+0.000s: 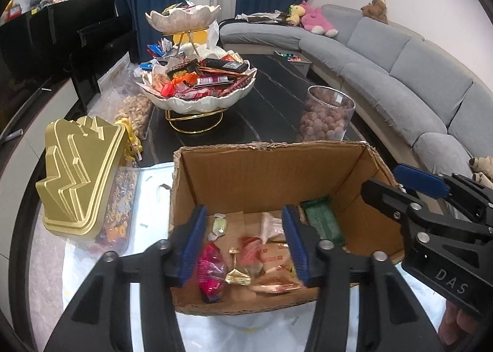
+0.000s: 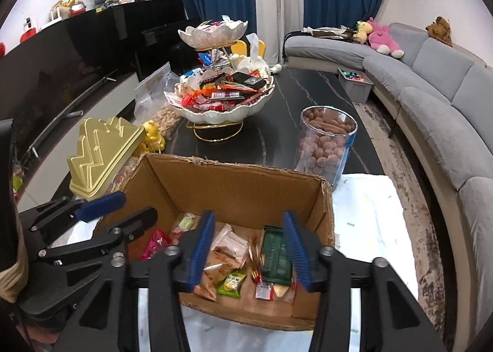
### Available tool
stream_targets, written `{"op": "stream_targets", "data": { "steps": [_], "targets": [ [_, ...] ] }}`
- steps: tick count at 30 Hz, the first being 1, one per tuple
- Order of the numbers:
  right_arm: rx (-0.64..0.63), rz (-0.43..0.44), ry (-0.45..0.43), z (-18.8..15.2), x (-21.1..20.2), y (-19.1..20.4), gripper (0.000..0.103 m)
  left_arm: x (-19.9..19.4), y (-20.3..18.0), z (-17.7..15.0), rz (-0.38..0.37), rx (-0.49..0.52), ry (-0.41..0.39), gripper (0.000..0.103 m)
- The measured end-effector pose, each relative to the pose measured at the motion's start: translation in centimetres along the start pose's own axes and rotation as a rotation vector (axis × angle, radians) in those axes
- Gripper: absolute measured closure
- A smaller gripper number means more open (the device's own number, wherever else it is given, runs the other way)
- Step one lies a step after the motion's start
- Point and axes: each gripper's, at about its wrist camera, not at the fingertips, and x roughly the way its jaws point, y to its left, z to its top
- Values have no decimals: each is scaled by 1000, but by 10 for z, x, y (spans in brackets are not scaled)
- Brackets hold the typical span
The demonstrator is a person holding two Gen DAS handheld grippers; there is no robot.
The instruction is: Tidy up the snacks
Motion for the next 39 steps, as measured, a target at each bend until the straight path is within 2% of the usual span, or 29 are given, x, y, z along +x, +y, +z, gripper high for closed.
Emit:
{"op": "stream_targets", "data": {
  "steps": [2, 4, 8, 12, 14, 17, 26, 32, 39],
  "targets": [
    [7, -5, 4, 0, -3, -3, 51, -4, -2, 2, 7, 13, 0, 45],
    [28, -15, -9, -1, -10, -8, 50, -11, -6, 2, 18, 27, -17, 44],
    [24, -22, -26, -7, -30, -10, 39, -29, -10, -6, 36, 3, -40, 37],
    [11, -37, -51, -11, -54, -10, 36, -50, -14, -19, 51, -4, -42, 37],
    [21, -45, -66, -14, -65, -10, 30, -62, -14, -24, 54, -3, -47, 35],
    [39, -55, -79, -23, -82, -7, 27, -83, -17, -32, 56, 7, -65, 32],
    [1, -42, -83, -53, -105, 11, 26, -113, -16, -61, 74, -10, -82, 31],
    [14, -25, -92, -64, -119, 10, 26, -125, -23, -81, 82, 5, -74, 31],
    [3, -31, -83, -81, -137, 13, 26, -148, -26, -99, 104, -31, -81, 31]
  ]
}}
